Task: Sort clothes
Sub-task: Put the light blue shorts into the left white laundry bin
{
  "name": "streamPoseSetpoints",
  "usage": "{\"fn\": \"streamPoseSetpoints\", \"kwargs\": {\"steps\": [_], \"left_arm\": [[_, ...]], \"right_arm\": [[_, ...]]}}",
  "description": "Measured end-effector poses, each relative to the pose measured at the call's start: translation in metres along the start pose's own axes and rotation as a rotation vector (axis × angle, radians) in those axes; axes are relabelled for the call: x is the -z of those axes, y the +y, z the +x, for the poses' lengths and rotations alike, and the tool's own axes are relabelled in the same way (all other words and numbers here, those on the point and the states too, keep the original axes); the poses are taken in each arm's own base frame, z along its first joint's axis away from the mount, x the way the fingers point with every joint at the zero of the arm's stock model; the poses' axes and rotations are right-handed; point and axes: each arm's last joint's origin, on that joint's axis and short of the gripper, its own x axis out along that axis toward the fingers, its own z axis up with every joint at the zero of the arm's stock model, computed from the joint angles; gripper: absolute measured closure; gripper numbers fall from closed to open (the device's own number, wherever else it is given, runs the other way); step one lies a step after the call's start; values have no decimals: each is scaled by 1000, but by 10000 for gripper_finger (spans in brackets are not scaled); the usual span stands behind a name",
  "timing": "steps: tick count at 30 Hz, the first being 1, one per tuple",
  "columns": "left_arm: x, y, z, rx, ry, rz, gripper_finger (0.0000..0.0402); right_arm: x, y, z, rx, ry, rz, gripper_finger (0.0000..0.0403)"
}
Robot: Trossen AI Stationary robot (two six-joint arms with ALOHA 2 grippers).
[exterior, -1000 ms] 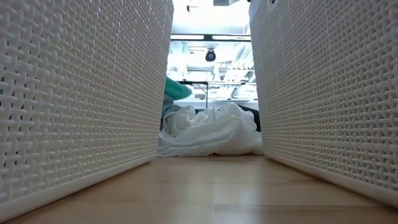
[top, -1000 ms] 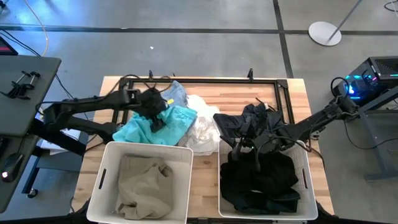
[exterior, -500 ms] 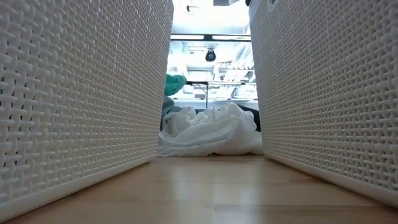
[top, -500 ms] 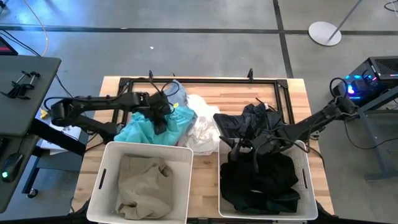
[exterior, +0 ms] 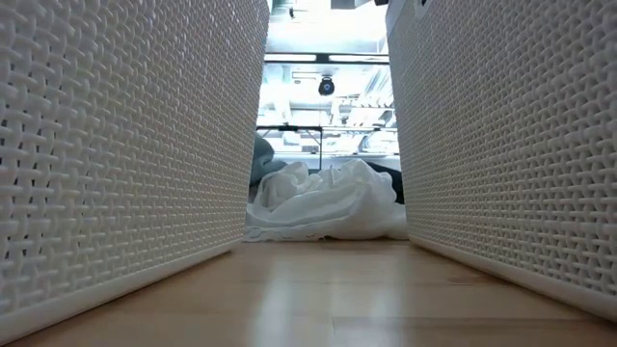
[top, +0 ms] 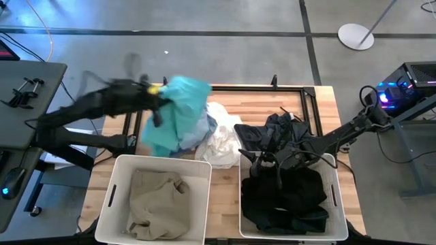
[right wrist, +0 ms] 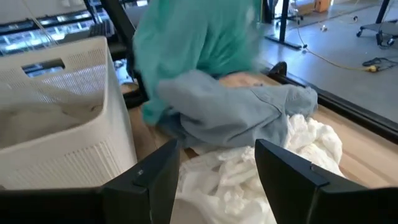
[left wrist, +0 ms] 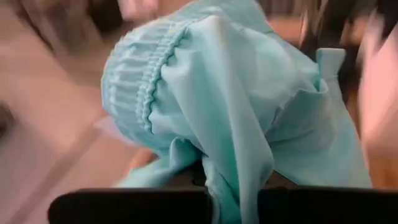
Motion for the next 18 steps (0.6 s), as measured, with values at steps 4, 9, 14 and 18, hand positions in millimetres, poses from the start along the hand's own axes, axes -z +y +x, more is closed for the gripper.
{"fn": "streamPoseSetpoints", "kwargs": {"steps": [4,9,14,18], "left_arm": [[-36,14,-68,60,-379,-27,400],[-66,28,-143,373,-879,-19,400],[-85,40,-188,680,-1230,-72,401],[-95,40,-189,764,-1230,-119,401]], "right_arm": [[-1,0,0,-3,-8,5,204],[-1,0,0,-3,-8,5,204],[-2,1,0,-5,-14,11,204],[-2,1,0,-7,-17,13,204]]}}
